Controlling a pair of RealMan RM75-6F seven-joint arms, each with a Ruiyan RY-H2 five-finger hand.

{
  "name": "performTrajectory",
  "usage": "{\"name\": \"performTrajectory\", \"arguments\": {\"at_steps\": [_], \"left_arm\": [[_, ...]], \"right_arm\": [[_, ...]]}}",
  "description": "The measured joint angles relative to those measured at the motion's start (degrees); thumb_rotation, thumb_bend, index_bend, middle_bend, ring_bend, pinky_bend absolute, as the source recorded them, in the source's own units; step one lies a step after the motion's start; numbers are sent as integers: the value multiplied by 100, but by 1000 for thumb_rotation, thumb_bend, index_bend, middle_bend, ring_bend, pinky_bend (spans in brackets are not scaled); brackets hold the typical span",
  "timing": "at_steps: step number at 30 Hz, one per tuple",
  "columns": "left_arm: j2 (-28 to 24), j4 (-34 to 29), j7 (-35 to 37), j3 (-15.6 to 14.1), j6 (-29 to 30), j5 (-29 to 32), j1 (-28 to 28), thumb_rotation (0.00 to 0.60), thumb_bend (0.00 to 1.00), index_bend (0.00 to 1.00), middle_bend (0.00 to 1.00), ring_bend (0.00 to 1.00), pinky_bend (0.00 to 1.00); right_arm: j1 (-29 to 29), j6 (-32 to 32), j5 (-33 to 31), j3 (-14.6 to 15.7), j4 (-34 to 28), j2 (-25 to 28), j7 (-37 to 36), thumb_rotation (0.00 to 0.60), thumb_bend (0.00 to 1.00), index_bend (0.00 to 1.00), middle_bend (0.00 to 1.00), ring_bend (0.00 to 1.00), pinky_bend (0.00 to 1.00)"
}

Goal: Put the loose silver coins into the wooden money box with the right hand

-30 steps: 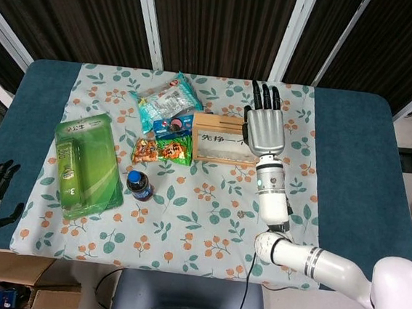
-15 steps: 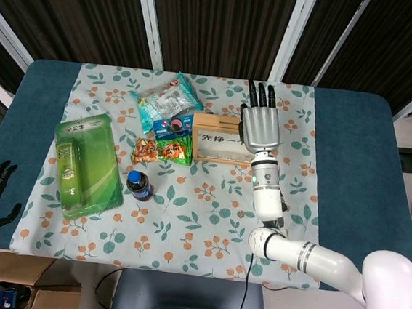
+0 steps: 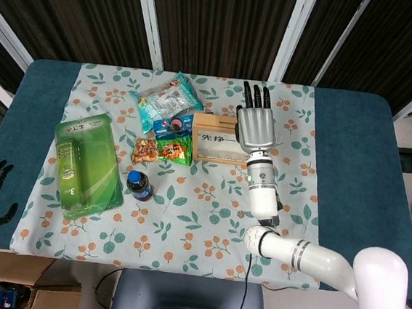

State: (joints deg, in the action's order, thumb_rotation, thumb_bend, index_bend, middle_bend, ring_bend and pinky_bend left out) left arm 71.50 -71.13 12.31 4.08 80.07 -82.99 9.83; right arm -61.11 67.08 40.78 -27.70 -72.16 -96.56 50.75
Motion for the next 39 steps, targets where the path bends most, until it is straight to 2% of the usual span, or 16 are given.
{"name": "performTrajectory", "arguments": {"at_steps": [4,7,9,11,12,14,15,20,24,27,30,35,39], "left_arm": [[-14,0,21,-11,10,-23,-6,600,378,0,0,0,0],[-14,2,23,-6,2,-28,2,600,378,0,0,0,0],[-17,-18,4,5,-13,-16,14,600,378,0,0,0,0],[-23,-18,2,2,-19,-9,9,600,378,0,0,0,0],[-26,-19,4,3,-18,-9,9,600,379,0,0,0,0],[-34,-26,6,9,-10,-4,6,600,378,0,0,0,0],[-37,-27,5,12,-5,-3,4,600,378,0,0,0,0],[-53,-59,-5,22,16,-7,1,600,378,0,0,0,0],[-48,-78,-41,25,19,-23,14,600,378,0,0,0,0],[-26,-86,-77,29,-1,-27,36,600,378,0,0,0,0],[-3,-114,-114,33,-3,-40,55,600,377,0,0,0,0],[14,-133,-162,27,17,-59,58,600,378,0,0,0,0],[19,-140,-179,37,46,-59,55,600,378,0,0,0,0]], "right_arm": [[-41,-14,-36,33,40,-20,-20,600,596,767,136,0,0],[-58,-28,-52,58,51,-19,-35,600,596,644,136,0,0],[-60,-36,-73,77,46,-7,-29,600,596,481,137,0,0],[-57,-53,-114,89,21,18,-21,600,596,228,138,0,0],[-52,-59,-124,93,0,35,-26,600,596,144,138,0,0],[-29,-63,-110,104,-61,81,-83,600,595,32,137,0,0],[-12,-57,-88,110,-100,106,-125,600,596,7,136,0,0],[191,146,349,231,-450,328,-450,600,595,0,113,0,0],[566,547,1065,490,-955,649,-858,600,596,0,98,0,0],[981,970,1831,832,-1303,928,-1307,600,596,0,92,0,0],[1466,1440,2725,1306,-1418,1148,-1971,600,596,0,76,0,0],[2348,2237,4093,2283,-1000,1337,-3219,600,556,0,62,0,0],[2705,2560,4492,2667,-540,1335,-3489,600,455,0,31,0,0]]}}
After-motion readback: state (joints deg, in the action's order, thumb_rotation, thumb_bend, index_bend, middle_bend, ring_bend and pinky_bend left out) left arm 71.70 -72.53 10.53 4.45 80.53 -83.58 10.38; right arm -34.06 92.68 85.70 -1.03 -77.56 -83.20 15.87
